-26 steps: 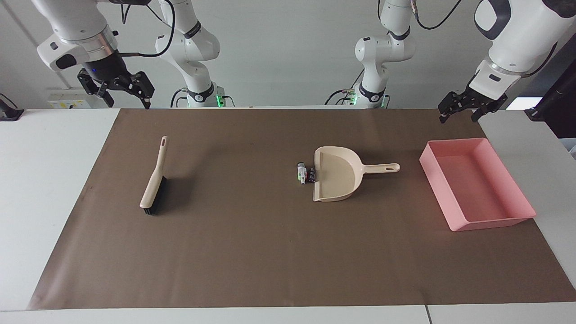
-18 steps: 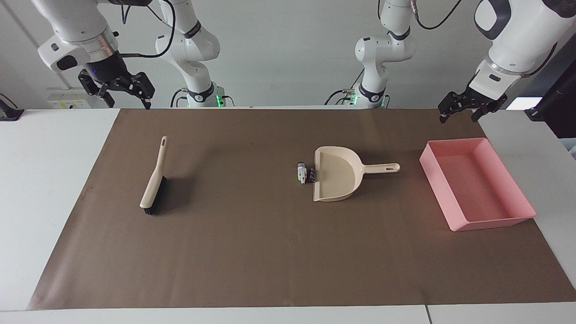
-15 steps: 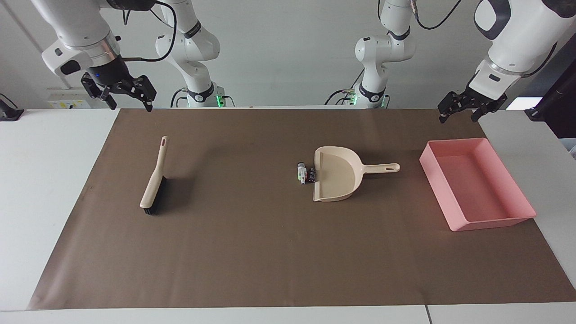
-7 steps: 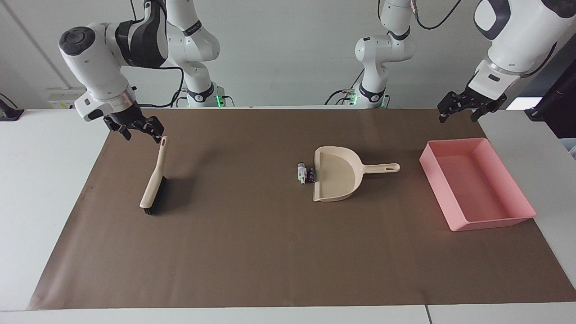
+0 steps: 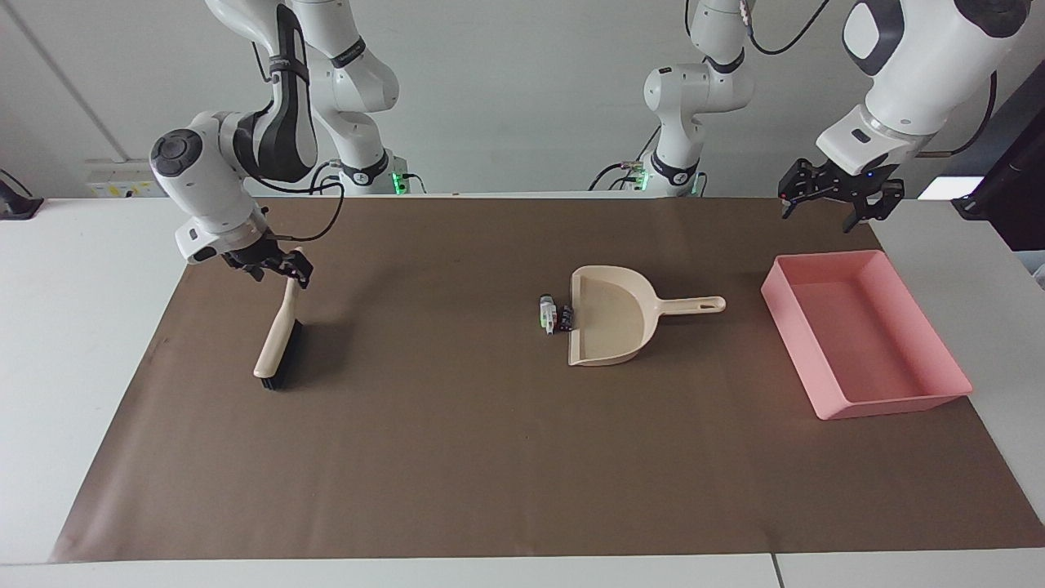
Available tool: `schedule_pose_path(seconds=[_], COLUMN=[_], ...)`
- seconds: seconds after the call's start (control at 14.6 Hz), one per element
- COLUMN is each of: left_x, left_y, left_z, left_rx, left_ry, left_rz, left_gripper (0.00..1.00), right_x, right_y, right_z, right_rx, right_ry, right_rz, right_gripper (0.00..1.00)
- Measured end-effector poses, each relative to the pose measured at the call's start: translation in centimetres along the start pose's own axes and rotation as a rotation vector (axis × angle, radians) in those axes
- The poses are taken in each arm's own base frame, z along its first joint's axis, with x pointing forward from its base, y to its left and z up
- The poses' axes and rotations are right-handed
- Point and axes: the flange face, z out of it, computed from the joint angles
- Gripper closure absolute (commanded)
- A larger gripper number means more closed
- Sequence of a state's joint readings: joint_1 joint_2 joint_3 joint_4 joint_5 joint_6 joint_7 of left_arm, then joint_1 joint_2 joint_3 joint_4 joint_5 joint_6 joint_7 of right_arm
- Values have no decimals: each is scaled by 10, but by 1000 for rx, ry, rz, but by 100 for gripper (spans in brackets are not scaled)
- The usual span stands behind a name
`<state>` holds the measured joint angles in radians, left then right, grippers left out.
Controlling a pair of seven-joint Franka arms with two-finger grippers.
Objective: Clean e-waste and dump in bin
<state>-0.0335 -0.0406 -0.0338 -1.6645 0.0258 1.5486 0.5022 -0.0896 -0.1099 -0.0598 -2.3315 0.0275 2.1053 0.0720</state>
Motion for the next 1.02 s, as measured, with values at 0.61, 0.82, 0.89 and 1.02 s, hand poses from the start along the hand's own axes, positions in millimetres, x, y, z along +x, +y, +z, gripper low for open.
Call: schedule_pose_path(seconds=[0.61, 0.82, 0.89, 1.02], left_x=[44, 66, 71, 78], left_y=[44, 80, 93, 113], left_z=[75, 123, 138, 160], left_rx=[76, 143, 150, 156], left_ry=[-27, -51, -74, -119], left_rz=[605, 777, 817, 875], left_gripper=[5, 5, 6, 8], right_x=[-11, -9, -10, -11], right_y=[2, 2, 3, 3], right_z=[29, 30, 31, 32], right_rx=[3, 4, 4, 4], right_ry=[-1, 24, 25, 22], right_rz=[-19, -19, -19, -19], right_gripper=[2, 5, 7, 17])
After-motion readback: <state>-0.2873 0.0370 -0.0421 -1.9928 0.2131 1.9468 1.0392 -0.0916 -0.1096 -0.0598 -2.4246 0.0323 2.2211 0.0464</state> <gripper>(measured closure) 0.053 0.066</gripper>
